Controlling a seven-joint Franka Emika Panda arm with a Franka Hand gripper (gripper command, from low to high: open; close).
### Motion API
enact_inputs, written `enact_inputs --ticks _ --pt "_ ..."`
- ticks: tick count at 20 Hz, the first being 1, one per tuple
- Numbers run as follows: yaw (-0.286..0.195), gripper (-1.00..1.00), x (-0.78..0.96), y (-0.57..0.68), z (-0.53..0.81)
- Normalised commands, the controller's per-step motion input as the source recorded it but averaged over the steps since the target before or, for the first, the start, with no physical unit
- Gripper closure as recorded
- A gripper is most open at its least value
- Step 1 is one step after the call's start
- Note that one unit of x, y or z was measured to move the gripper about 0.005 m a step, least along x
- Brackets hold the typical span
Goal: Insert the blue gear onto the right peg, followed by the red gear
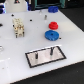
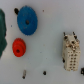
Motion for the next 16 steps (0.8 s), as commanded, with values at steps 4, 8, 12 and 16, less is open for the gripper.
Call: enact_inputs --ticks 4,8,12,16 --pt "0.000 -1.00 -0.43 0.55 -0.26" --pt "0.000 -1.00 -0.34 0.57 -0.30" --pt "0.000 -1.00 -0.21 0.42 -0.45" --pt "0.000 -1.00 -0.13 0.28 -0.54"
